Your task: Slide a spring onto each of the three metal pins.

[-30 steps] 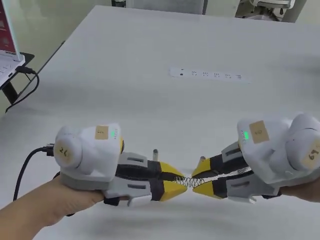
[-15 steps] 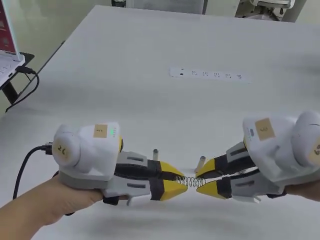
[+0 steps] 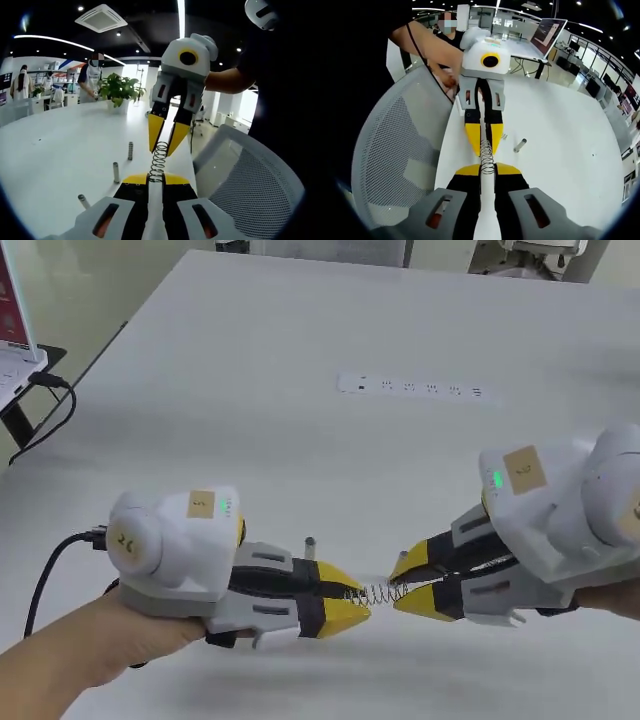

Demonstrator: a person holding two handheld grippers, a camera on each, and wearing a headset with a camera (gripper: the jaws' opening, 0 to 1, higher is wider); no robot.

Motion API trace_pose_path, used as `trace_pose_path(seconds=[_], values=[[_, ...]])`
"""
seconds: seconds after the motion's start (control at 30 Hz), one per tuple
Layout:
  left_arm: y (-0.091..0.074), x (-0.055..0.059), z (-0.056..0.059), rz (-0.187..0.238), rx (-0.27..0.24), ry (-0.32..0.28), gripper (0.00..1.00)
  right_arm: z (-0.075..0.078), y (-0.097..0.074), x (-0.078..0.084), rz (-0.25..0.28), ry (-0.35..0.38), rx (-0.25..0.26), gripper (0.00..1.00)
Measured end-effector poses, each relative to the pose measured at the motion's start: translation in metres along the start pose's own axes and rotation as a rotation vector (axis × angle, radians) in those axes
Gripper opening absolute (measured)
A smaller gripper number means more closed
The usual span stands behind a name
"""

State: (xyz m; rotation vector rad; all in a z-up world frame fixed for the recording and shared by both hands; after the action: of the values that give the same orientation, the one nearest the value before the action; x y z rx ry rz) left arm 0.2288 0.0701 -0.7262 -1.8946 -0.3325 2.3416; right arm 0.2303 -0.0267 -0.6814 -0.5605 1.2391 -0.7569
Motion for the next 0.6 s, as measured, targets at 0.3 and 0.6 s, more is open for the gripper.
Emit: trace_pose_path(seconds=[0.3,0.6], values=[[0.009,0.009,0.000,-0.069,0.002,0.032,0.01,-0.004,0.005,-0.015,-0.001,-0.036,-0.029,0.05],[0.021,0.015,-0.002,-0.125,0.004,0.060,0.01,-0.007,0.014,-0.017,-0.069,-0.078,-0.058,0.05]])
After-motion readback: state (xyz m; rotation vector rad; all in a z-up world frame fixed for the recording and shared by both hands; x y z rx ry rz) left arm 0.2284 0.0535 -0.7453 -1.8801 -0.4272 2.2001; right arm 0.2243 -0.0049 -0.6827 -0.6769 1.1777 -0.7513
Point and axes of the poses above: the centre of the closed fingertips' face, and the gripper's own axes: y roughly forward along the fingers, z roughly to its right, x roughly out of its underside, the point moved 6 cm from there along -y, roughly backward along the fingers, and after that the axes turned 10 degrees about x, right-handed, at the moved point
